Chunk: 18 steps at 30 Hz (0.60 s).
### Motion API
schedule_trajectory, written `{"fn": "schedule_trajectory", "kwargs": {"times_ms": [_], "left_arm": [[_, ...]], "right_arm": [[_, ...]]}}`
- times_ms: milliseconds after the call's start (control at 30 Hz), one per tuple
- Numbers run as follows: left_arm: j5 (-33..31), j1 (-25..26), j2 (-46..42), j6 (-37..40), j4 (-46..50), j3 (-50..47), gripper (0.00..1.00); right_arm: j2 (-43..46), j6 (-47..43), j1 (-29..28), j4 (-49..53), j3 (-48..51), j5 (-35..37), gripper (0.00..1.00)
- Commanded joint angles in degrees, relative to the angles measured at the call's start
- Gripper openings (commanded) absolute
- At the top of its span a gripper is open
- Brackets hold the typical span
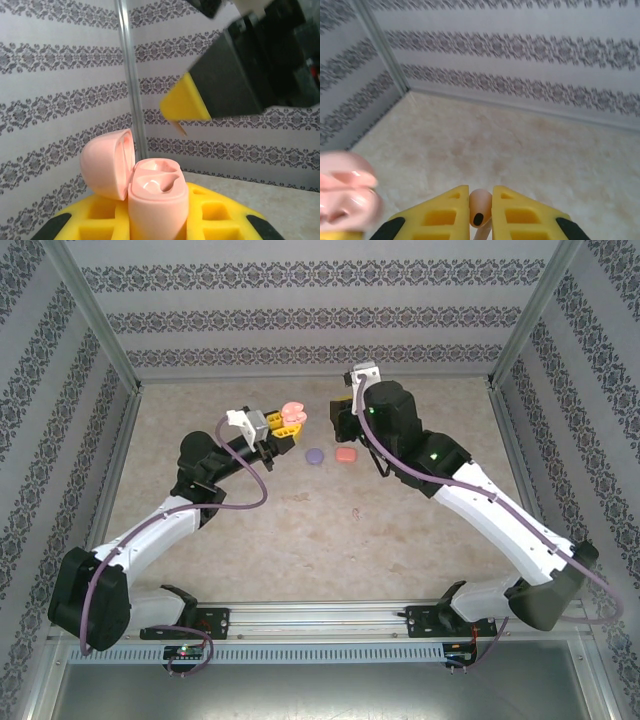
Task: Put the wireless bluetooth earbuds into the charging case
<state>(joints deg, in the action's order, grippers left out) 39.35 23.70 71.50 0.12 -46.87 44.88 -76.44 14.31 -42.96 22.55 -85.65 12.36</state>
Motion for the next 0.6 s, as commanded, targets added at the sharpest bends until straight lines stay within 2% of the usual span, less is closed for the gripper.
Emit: {"fn": "schedule_trajectory", "kwargs": {"times_ms": [0,267,567], "left_arm": [[-1.0,2.1,-1.5,6.2,1.2,2.1,0.0],[-6.8,3.3,1.0,7.2,-2.1,3.4,0.0],[-7.2,3.9,2.4,5.5,-4.7,4.0,0.0]], "right_arm": [[2.2,-5.3,0.0,-5.4,-1.3,-4.4,0.16],[5.5,-10.9,-0.3,-13.5,2.5,-12.0,0.16],[6.8,-11.5,-0.2,-21.0,8.1,-19.3,0.15]]}}
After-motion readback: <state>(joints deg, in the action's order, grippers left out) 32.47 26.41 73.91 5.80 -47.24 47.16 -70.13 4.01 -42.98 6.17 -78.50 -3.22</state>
